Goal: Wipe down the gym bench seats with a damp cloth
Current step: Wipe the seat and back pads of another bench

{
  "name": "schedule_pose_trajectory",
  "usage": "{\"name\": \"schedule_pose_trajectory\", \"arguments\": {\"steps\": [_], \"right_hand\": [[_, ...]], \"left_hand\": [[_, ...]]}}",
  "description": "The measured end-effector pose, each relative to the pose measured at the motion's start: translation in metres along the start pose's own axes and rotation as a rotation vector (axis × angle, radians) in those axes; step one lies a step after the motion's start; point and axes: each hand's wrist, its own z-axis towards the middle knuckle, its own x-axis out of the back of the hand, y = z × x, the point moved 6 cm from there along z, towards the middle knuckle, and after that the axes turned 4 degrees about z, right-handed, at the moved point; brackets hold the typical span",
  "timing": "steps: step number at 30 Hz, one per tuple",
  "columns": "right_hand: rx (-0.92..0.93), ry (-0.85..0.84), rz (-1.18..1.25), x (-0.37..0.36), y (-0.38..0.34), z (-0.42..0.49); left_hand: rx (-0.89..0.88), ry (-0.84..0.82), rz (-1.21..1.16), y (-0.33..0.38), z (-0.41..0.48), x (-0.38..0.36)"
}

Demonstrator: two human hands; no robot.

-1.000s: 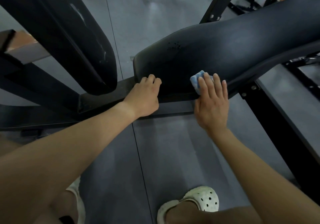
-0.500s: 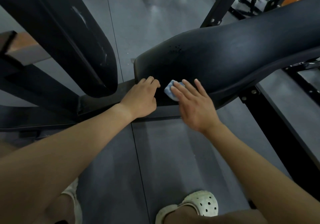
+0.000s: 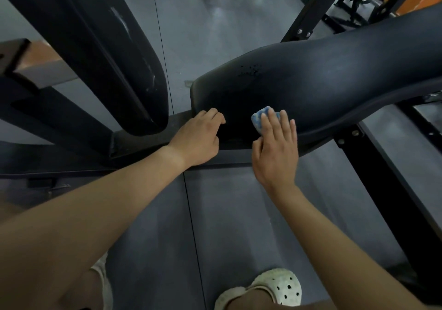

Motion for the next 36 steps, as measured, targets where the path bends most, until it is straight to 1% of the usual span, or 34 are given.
{"name": "schedule_pose_trajectory", "arguments": {"steps": [6, 11, 13, 15, 18, 20, 22, 24, 27, 29, 33, 36], "right_hand": [[0.133, -0.124, -0.05, -0.008, -0.015, -0.003], [0.343, -0.279, -0.12, -0.005, -0.012, 0.014], [0.325, -0.338, -0.147, 0.004, -0.001, 0.032], [0.218, -0.388, -0.155, 0.009, 0.013, 0.055], [0.041, -0.4, -0.157, 0.007, 0.029, 0.089], [-0.015, -0.401, -0.143, -0.004, 0.029, 0.101], [0.023, -0.378, -0.131, -0.018, 0.014, 0.103], [0.105, -0.389, -0.087, -0.031, -0.009, 0.096], [0.328, -0.5, -0.013, -0.048, -0.046, 0.076], [0.42, -0.579, 0.003, -0.053, -0.056, 0.069], [0.447, -0.691, -0.091, -0.056, -0.045, 0.087], [0.37, -0.649, -0.178, -0.056, -0.026, 0.122]], "left_hand": [[0.019, 0.018, 0.019, 0.001, 0.0, -0.001], [0.014, -0.009, 0.012, -0.001, 0.002, 0.0], [0.028, -0.018, 0.003, -0.003, 0.004, 0.002], [0.073, -0.013, 0.005, -0.01, 0.005, 0.004], [0.197, -0.009, -0.033, -0.027, 0.006, 0.005], [0.23, -0.003, -0.069, -0.032, 0.006, 0.004], [0.241, 0.003, -0.087, -0.034, 0.006, 0.004], [0.26, 0.022, -0.1, -0.035, 0.007, 0.005], [0.27, 0.051, -0.098, -0.037, 0.007, 0.007], [0.268, 0.057, -0.089, -0.038, 0.008, 0.007], [0.285, 0.052, -0.098, -0.038, 0.009, 0.007], [0.278, 0.032, -0.114, -0.037, 0.009, 0.007]]}}
